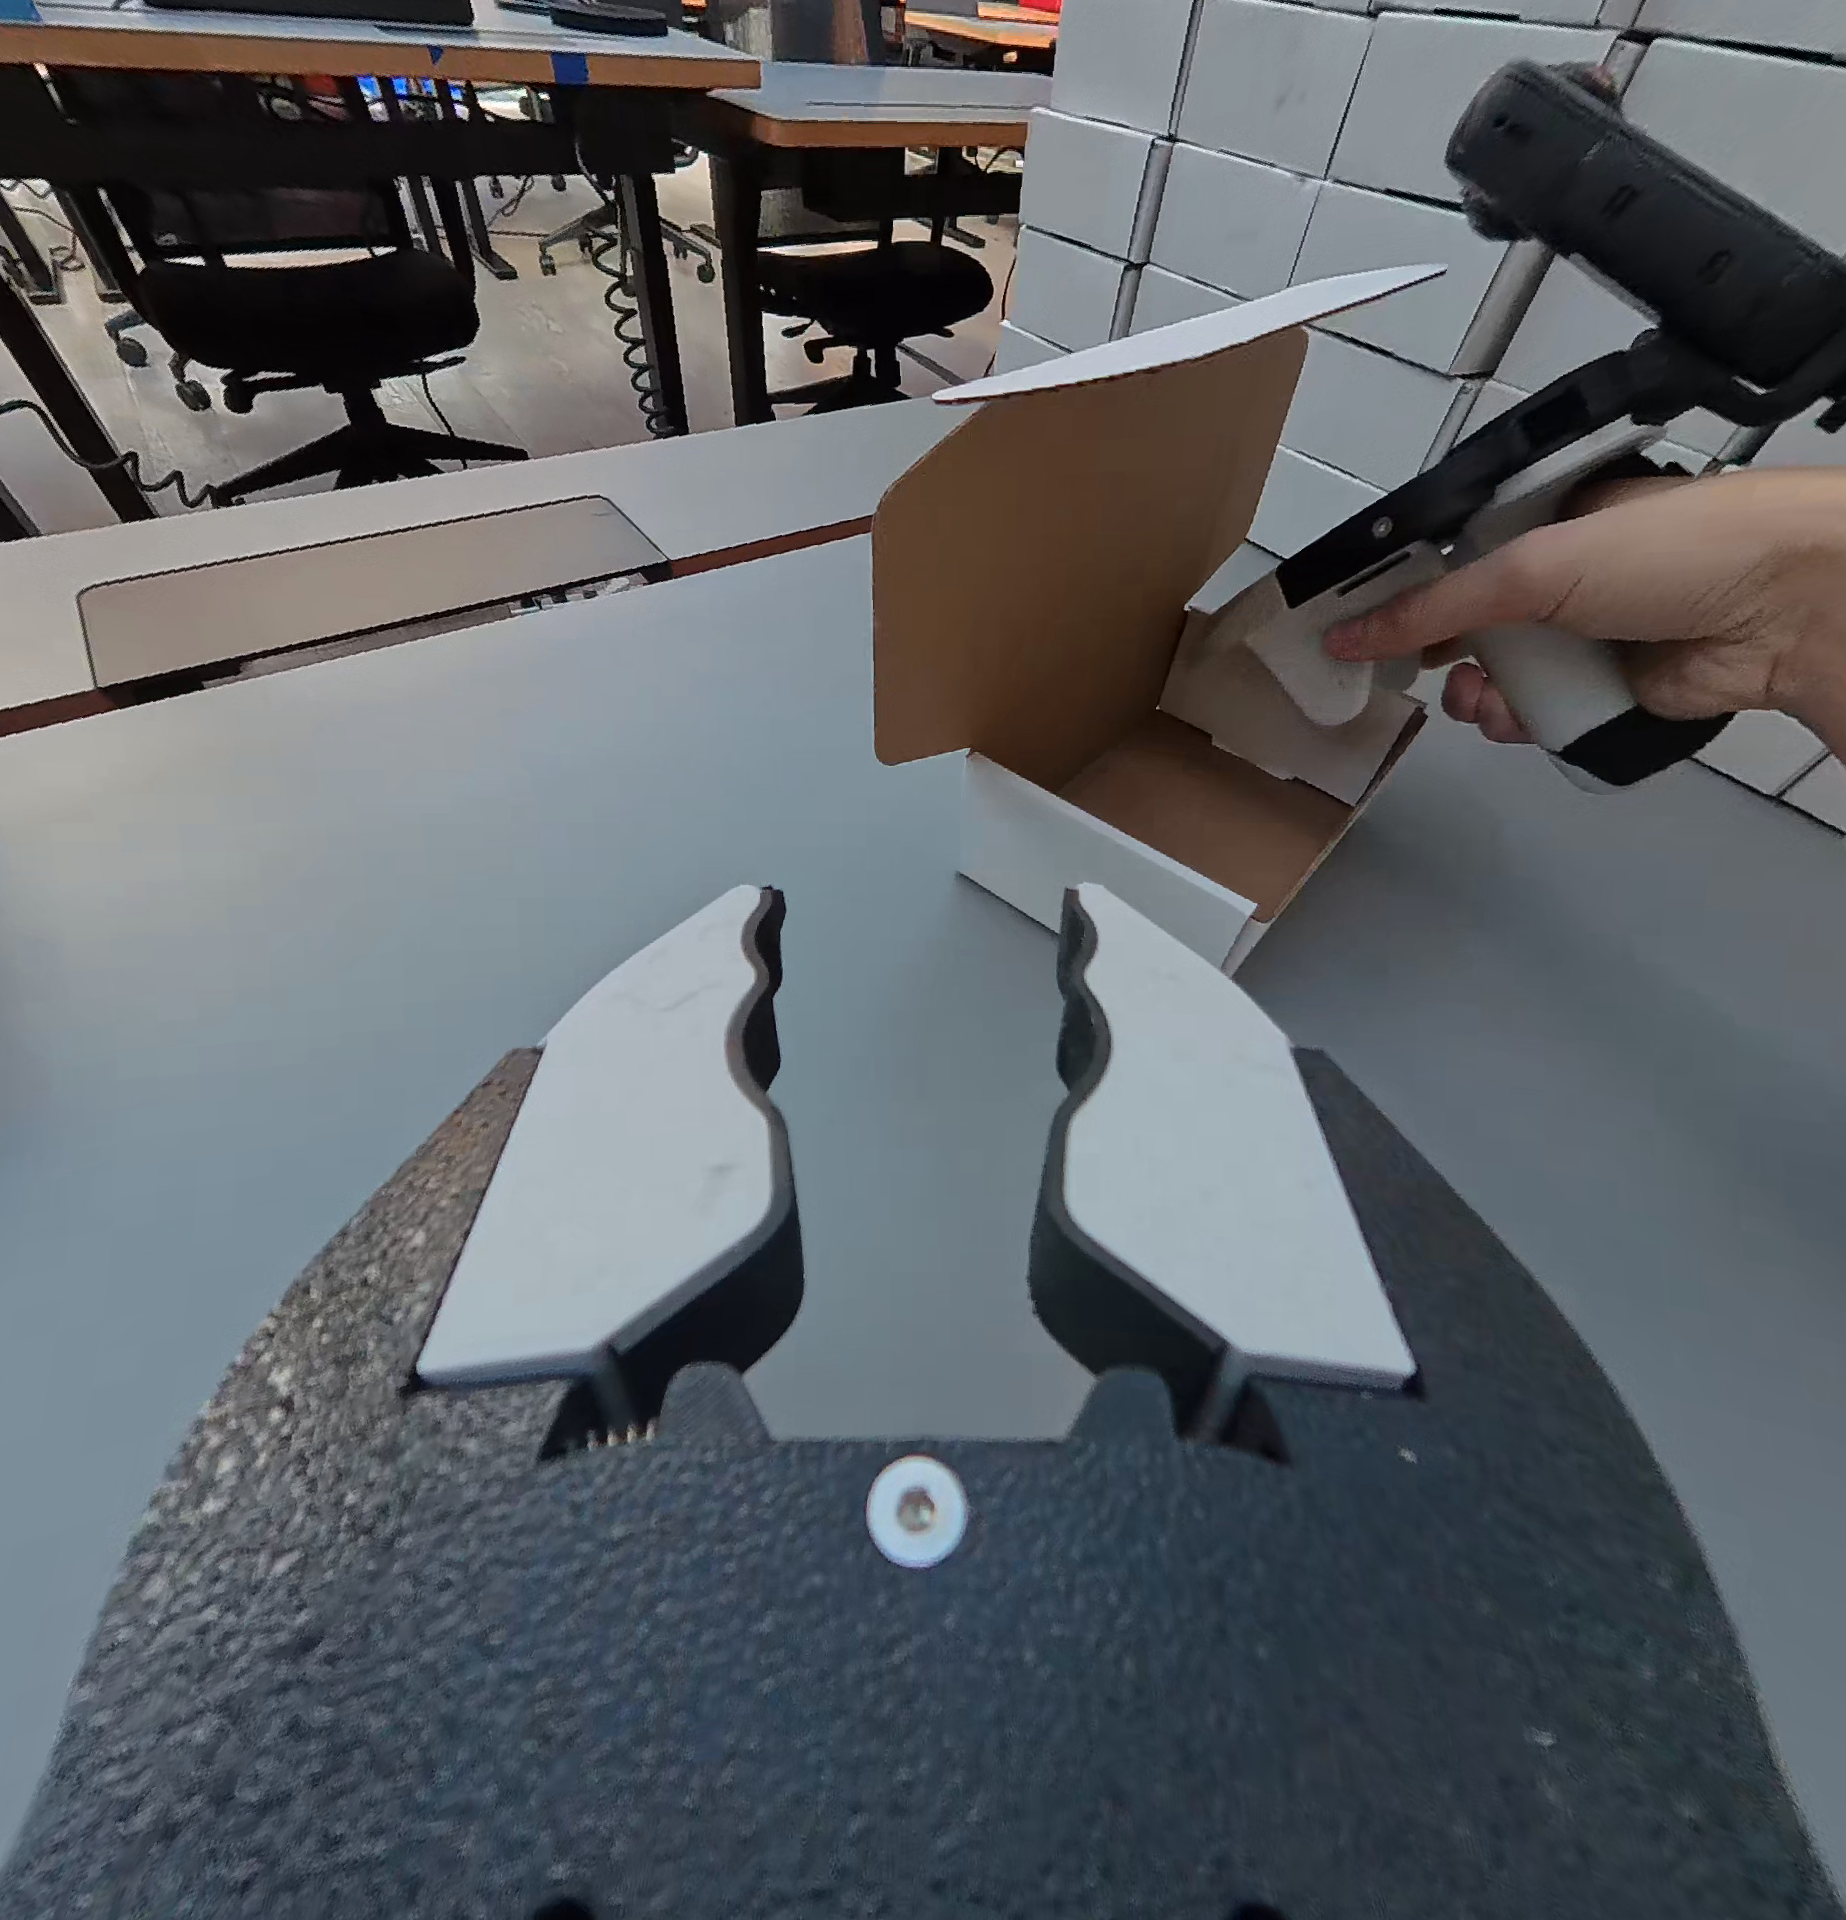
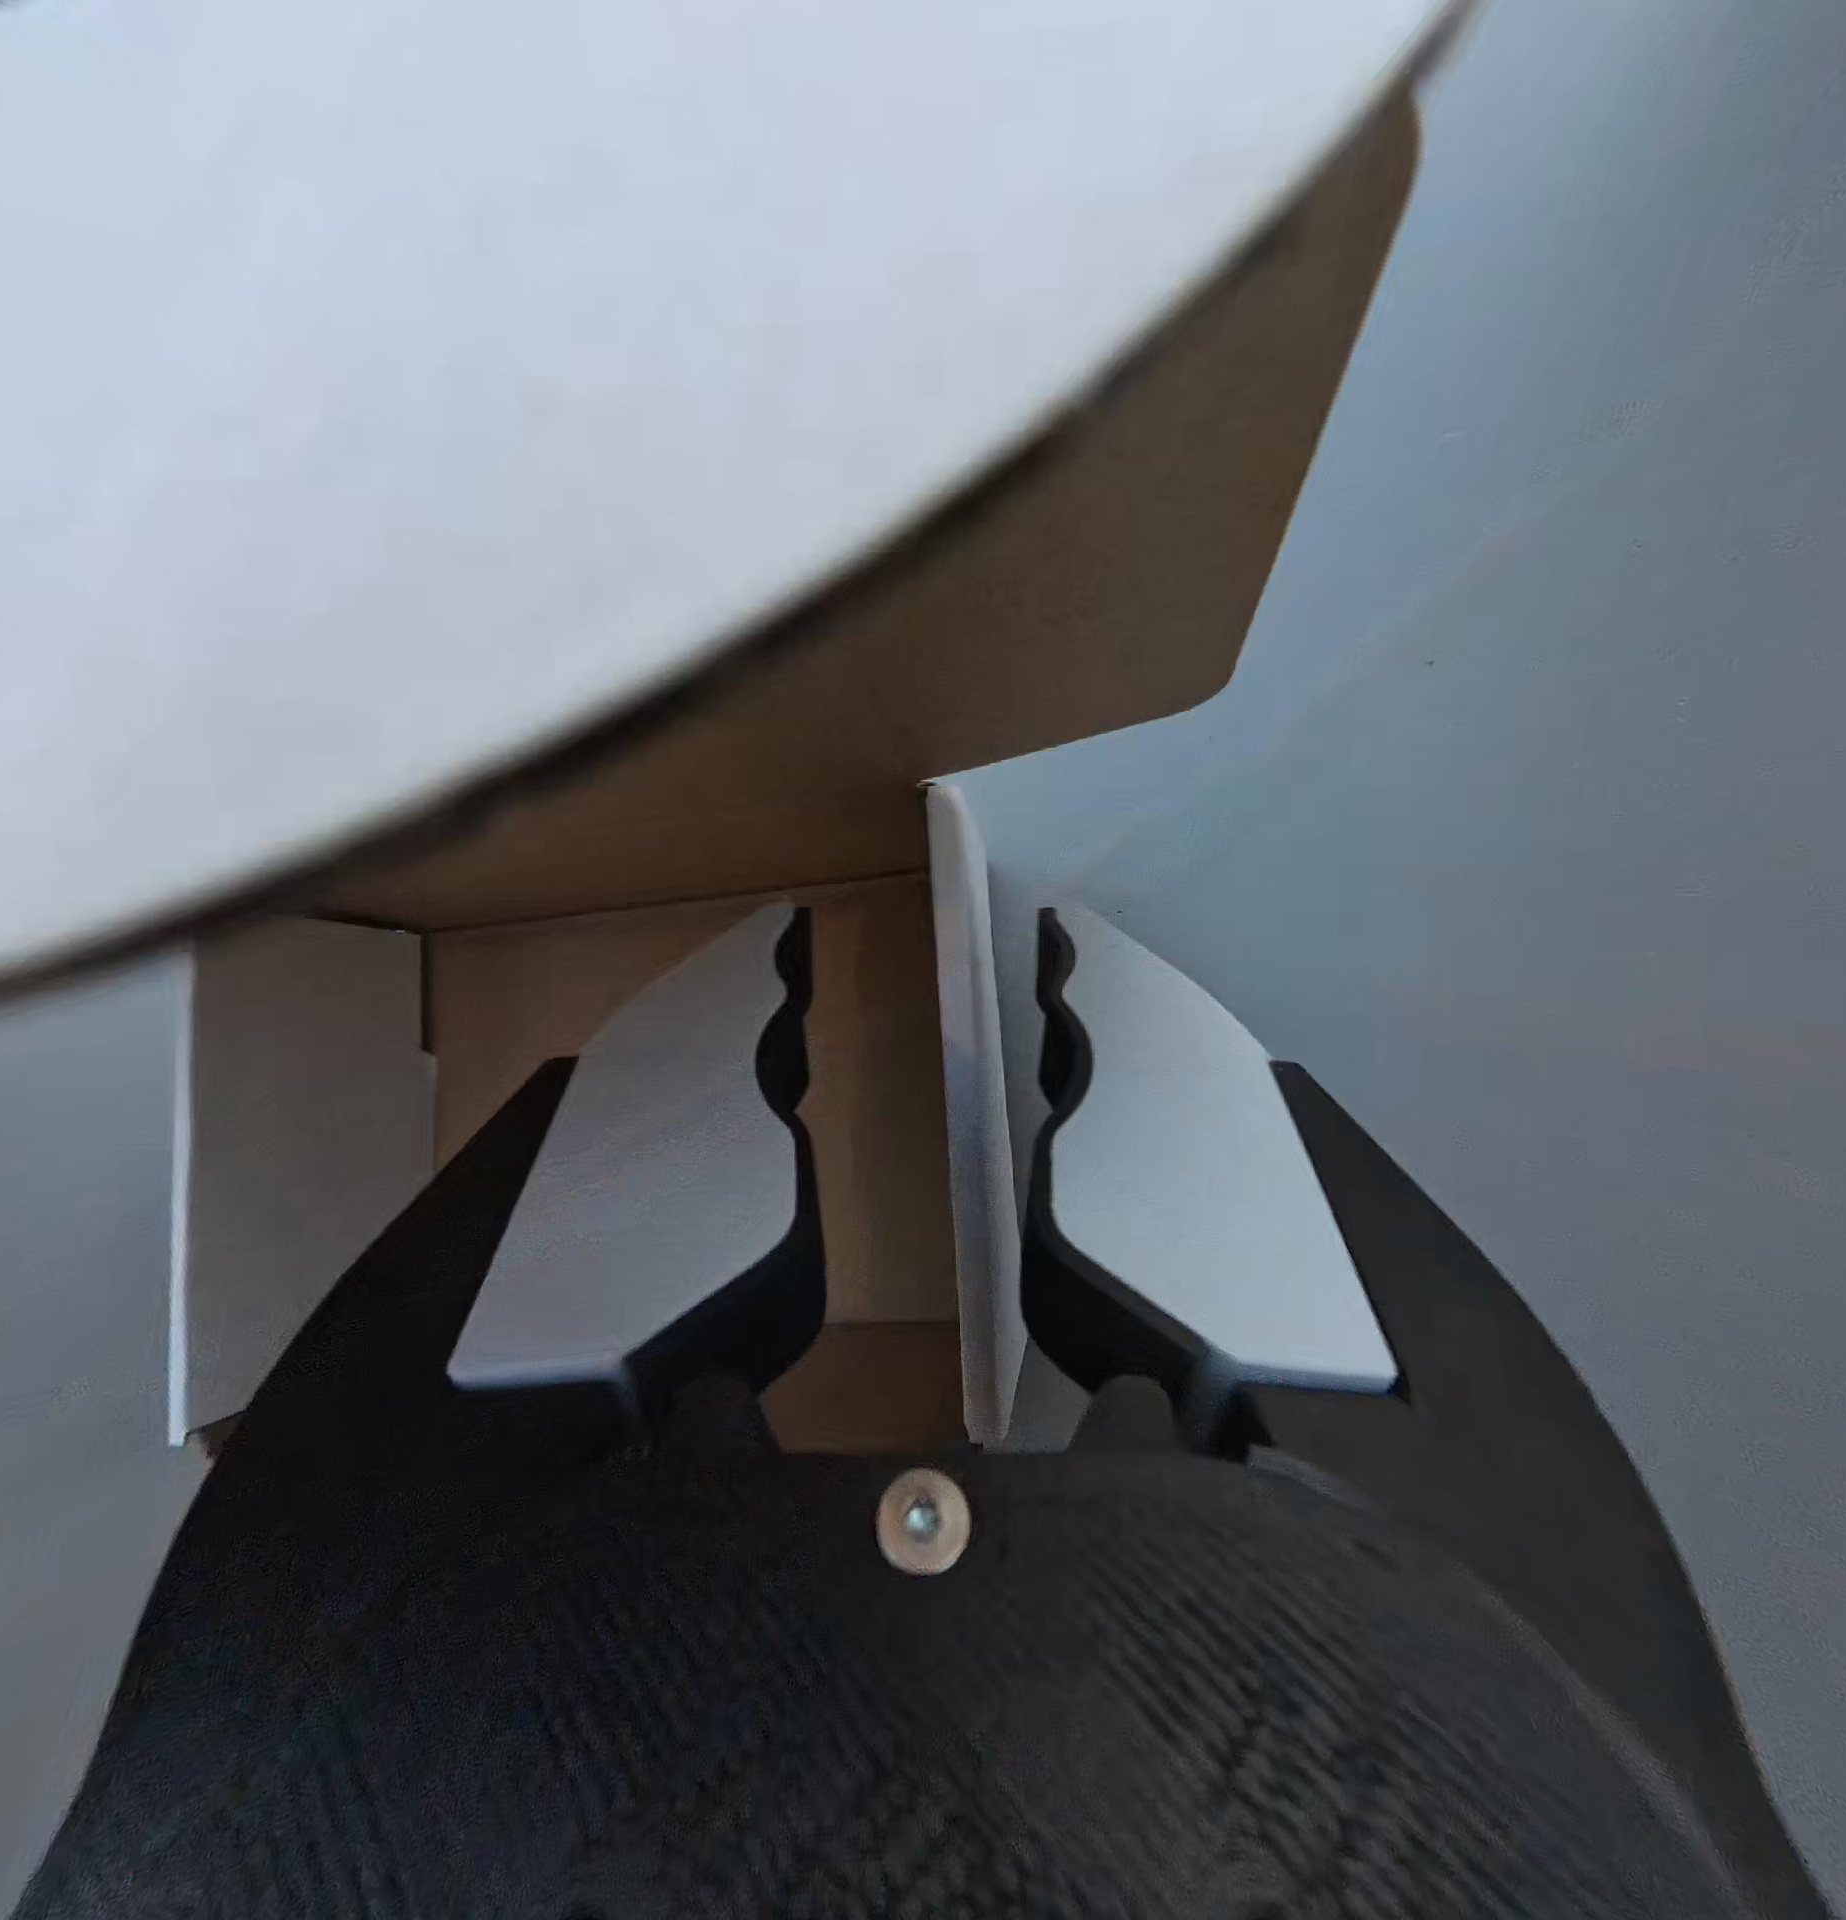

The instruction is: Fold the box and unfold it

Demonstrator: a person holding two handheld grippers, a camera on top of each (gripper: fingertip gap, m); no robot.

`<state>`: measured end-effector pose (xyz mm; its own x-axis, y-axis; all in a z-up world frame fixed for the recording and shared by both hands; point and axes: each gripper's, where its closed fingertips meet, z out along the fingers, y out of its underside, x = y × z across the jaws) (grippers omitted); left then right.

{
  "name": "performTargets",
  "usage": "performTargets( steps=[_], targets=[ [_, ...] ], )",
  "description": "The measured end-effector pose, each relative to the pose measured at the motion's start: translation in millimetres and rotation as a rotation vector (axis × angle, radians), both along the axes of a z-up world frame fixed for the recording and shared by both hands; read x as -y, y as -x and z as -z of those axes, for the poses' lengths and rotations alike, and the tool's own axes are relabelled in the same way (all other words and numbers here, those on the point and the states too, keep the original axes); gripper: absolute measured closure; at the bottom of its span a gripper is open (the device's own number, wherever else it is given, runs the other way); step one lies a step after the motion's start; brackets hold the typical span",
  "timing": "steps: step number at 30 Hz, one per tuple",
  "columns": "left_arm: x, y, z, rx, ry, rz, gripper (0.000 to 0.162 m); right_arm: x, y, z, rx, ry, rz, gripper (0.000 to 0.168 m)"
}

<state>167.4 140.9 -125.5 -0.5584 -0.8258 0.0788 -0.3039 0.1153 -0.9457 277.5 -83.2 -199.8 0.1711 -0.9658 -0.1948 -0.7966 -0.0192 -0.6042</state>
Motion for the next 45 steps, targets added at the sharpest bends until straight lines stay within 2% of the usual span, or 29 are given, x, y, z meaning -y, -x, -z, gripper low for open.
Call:
performTargets(
  steps=[2,4,5,7,10,14,19,24,27,30,33,37,39,41,45],
  targets=[
    [5.9,-3.5,5.5,-0.008,-0.010,0.016,0.108,-4.9,6.9,-15.3,0.048,-0.071,-0.043,0.105],
    [10.0,-9.4,7.4,-0.008,-0.009,0.032,0.103,-9.2,16.3,-32.6,0.119,-0.115,-0.179,0.098],
    [11.9,-13.9,4.9,0.005,0.001,0.039,0.102,-2.6,17.4,-38.8,0.163,-0.089,-0.233,0.096],
    [18.3,-24.9,-6.7,0.062,0.029,0.077,0.101,19.4,4.6,-53.0,0.293,-0.009,-0.277,0.081],
    [33.1,-42.3,-21.6,0.164,0.025,0.197,0.105,30.0,-11.8,-66.5,0.402,0.010,-0.471,0.085],
    [44.3,-66.2,-16.2,0.180,-0.067,0.355,0.104,26.2,-29.7,-78.6,0.537,-0.024,-0.690,0.091],
    [57.5,-83.4,-26.3,0.143,0.022,0.508,0.120,10.3,-32.4,-85.0,0.648,-0.150,-0.926,0.113],
    [70.1,-88.5,-19.5,0.097,-0.034,0.630,0.133,5.7,-30.5,-95.3,0.693,-0.305,-1.037,0.135],
    [70.7,-92.6,-14.2,0.083,-0.066,0.647,0.155,6.0,-35.0,-88.4,0.681,-0.257,-1.067,0.148],
    [68.5,-93.7,-14.3,0.068,-0.047,0.660,0.160,4.9,-31.4,-86.7,0.688,-0.237,-1.129,0.155],
    [60.4,-105.7,-12.9,0.047,-0.060,0.601,0.159,1.0,-24.6,-90.5,0.690,-0.229,-1.163,0.161],
    [46.9,-126.0,-15.3,0.031,-0.113,0.427,0.160,-11.5,-27.9,-89.0,0.662,-0.173,-1.057,0.165],
    [36.3,-140.9,-15.3,0.028,-0.133,0.246,0.160,-23.7,-28.2,-89.9,0.665,-0.150,-0.977,0.166],
    [27.2,-149.3,-16.3,0.034,-0.123,0.088,0.160,-34.6,-38.2,-94.3,0.697,-0.112,-0.811,0.166],
    [-3.6,-162.7,-14.9,-0.023,-0.036,-0.325,0.161,-74.6,-34.8,-98.0,0.707,-0.156,-0.608,0.167]
  ],
)
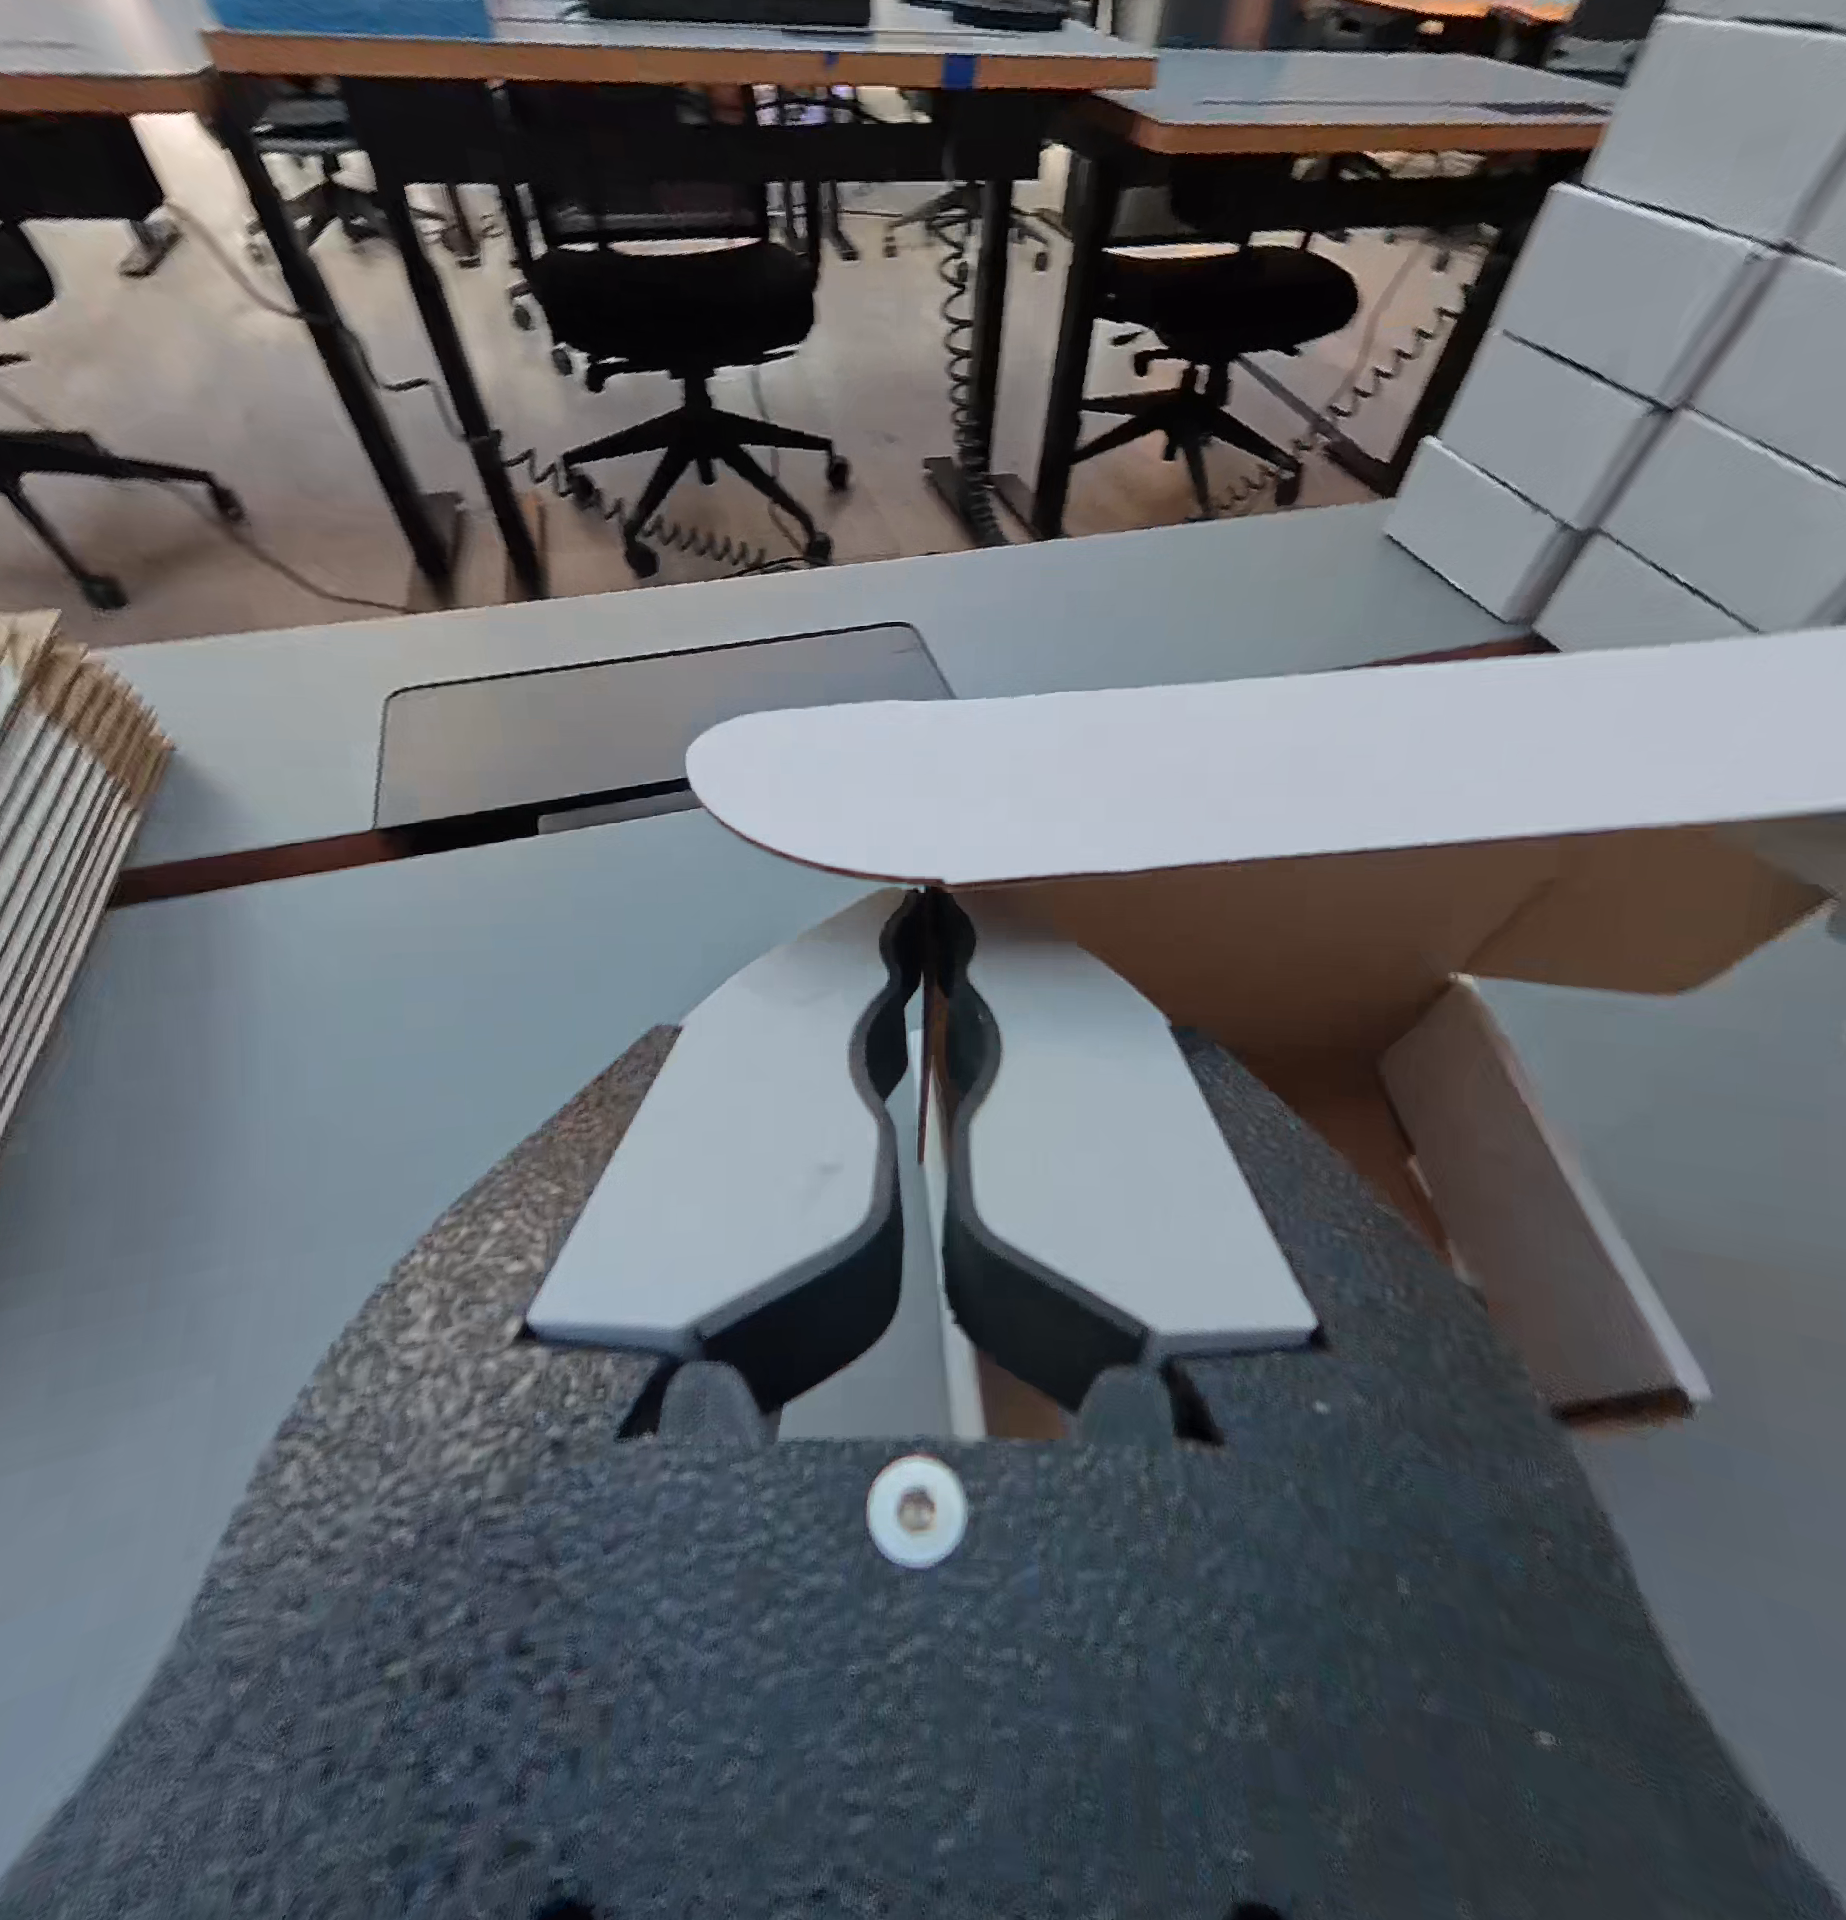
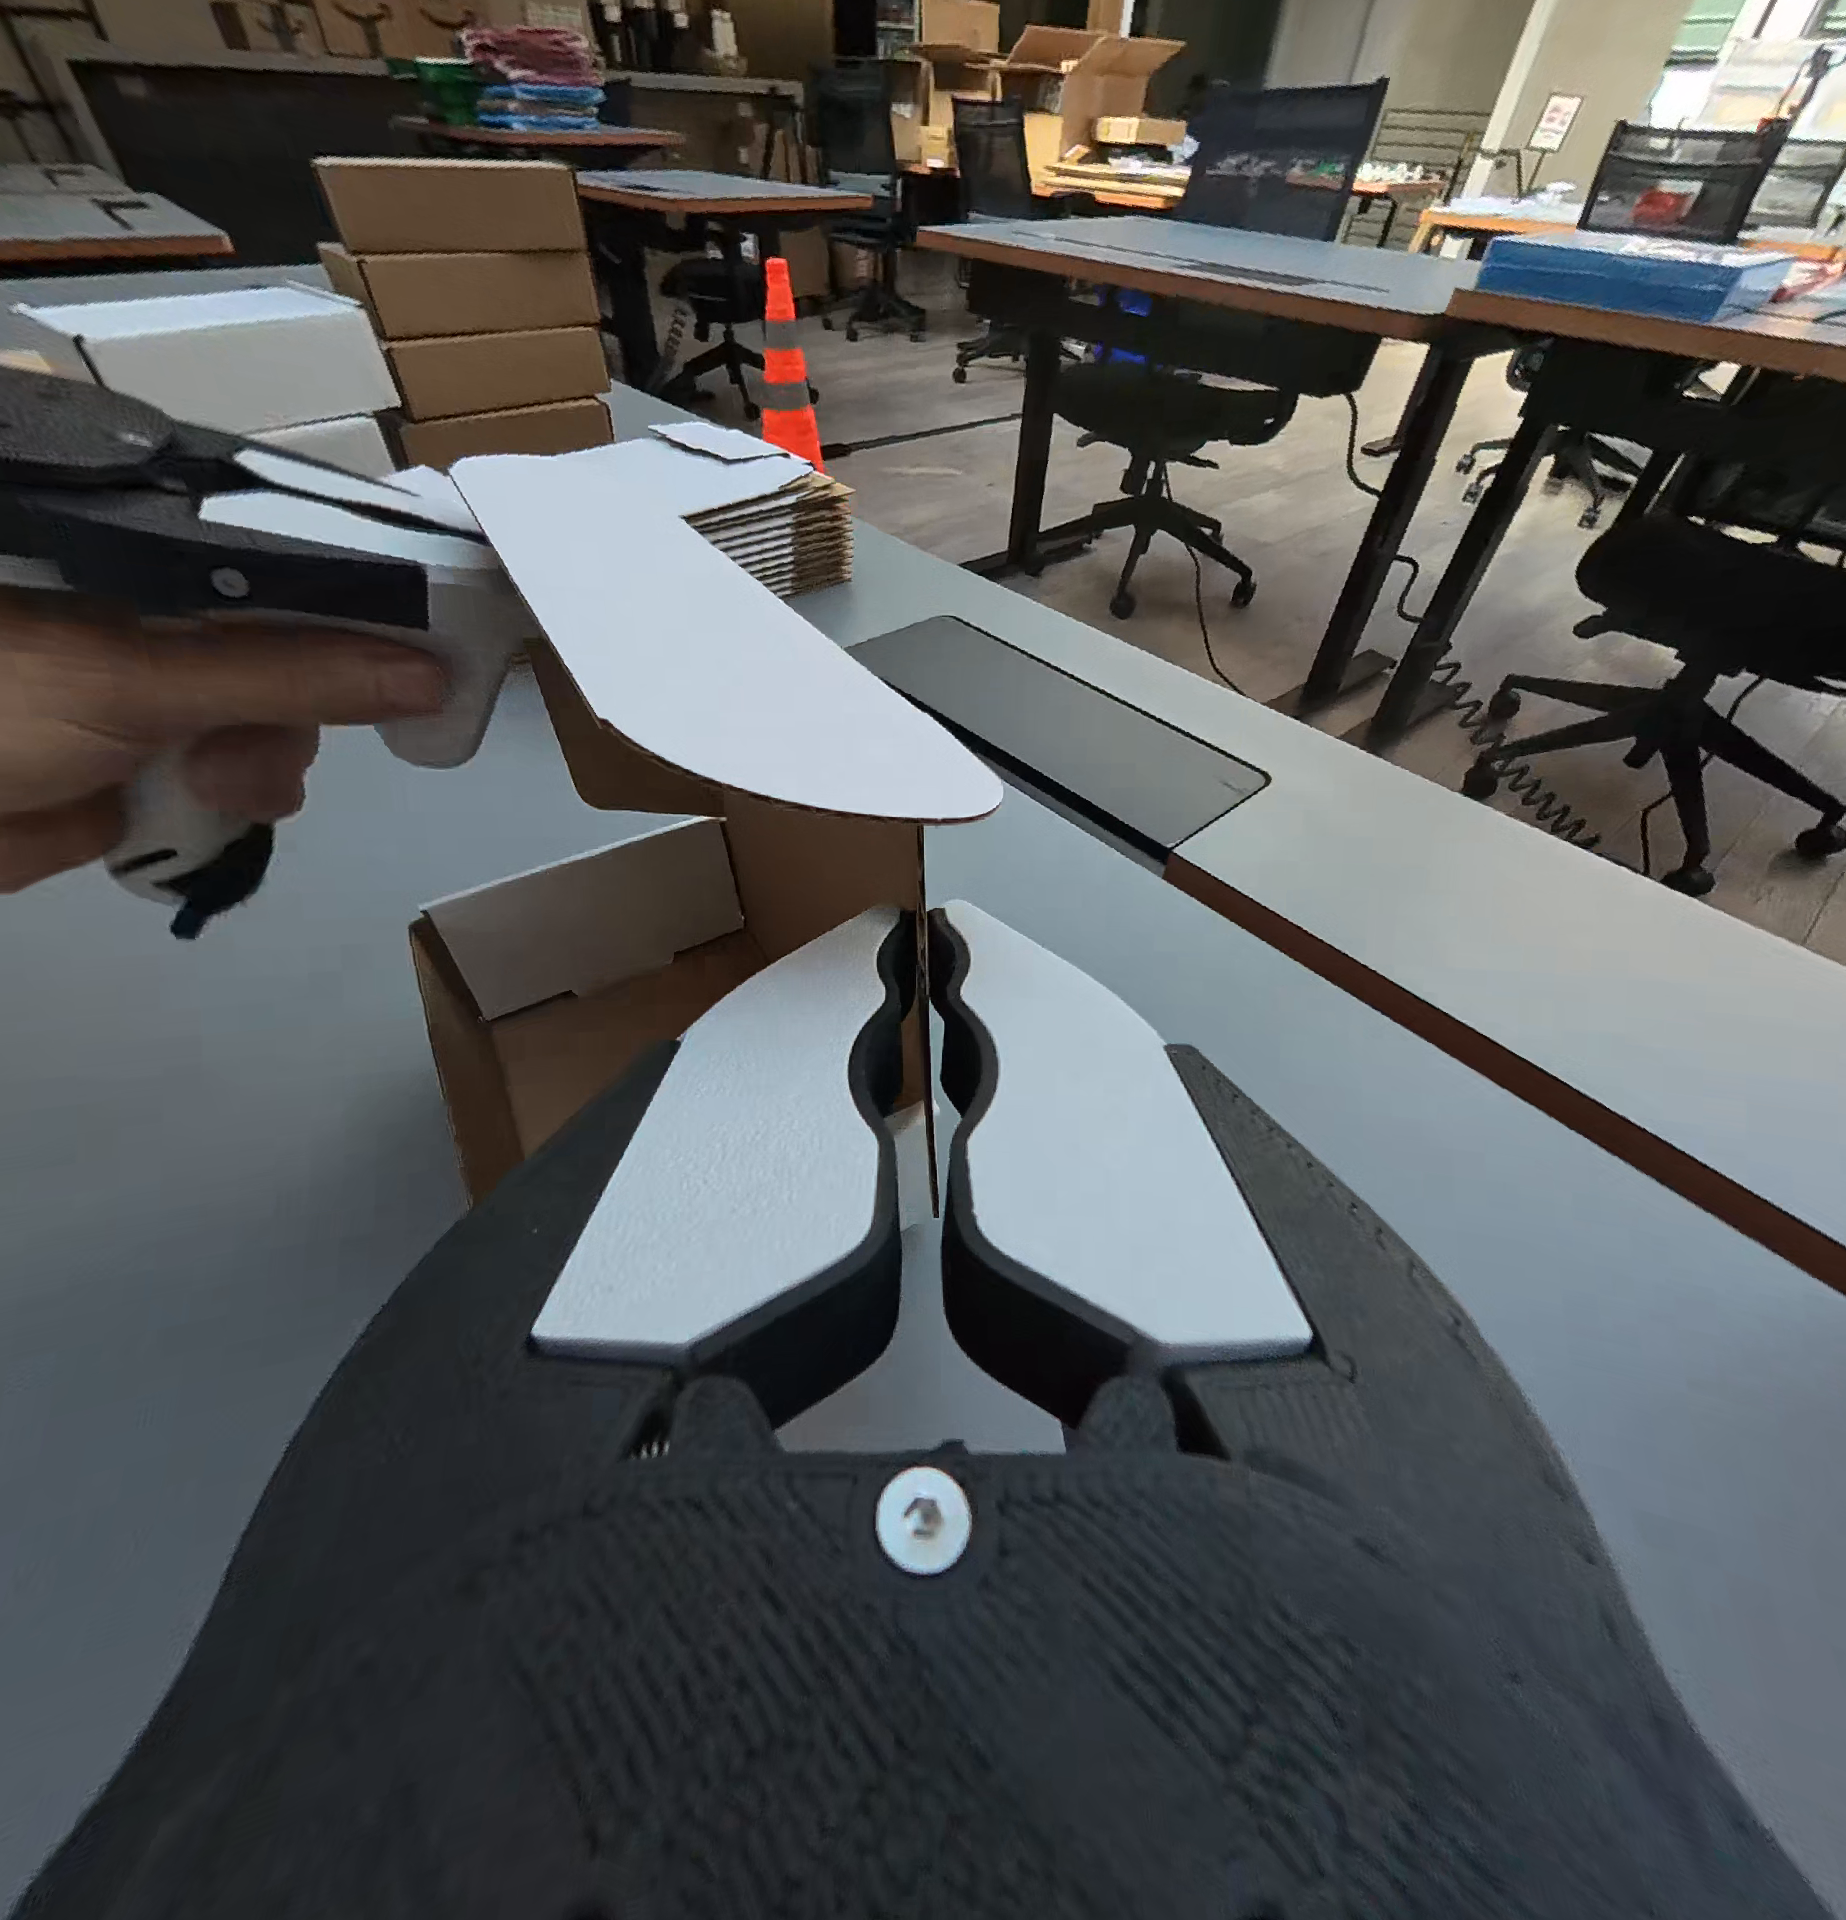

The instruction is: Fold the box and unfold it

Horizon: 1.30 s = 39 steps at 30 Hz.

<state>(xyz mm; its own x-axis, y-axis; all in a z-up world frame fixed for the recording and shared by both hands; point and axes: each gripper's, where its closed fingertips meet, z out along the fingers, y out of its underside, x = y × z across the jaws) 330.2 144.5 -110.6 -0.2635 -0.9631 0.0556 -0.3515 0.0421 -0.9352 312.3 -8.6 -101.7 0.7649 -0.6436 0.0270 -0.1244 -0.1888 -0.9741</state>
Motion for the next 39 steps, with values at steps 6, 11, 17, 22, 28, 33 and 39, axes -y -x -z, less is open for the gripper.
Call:
performTargets(
  steps=[6,11,17,22,28,33,39],
  targets=[
    [-3.4,6.4,-1.0,-0.008,-0.023,-0.214,0.160,-9.7,-13.0,1.5,-0.041,-0.150,0.331,0.166],
    [2.1,10.3,1.5,0.009,-0.055,-0.294,0.159,-9.5,-15.2,9.2,-0.092,-0.291,0.450,0.165],
    [10.4,16.6,4.5,0.029,-0.034,-0.358,0.158,-6.2,-14.4,10.8,-0.148,-0.510,0.523,0.163],
    [12.9,27.5,10.8,0.080,-0.031,-0.394,0.158,-5.3,-7.4,14.9,-0.097,-0.527,0.529,0.163],
    [15.0,43.8,19.8,0.094,0.060,-0.403,0.159,-5.1,3.9,20.6,-0.035,-0.393,0.557,0.164],
    [15.8,49.3,23.9,0.094,0.060,-0.402,0.159,-4.5,10.6,20.9,-0.060,-0.403,0.557,0.164],
    [18.3,50.7,17.6,0.077,0.133,-0.395,0.157,-3.5,7.9,20.0,-0.177,-0.541,0.502,0.162]
  ],
)
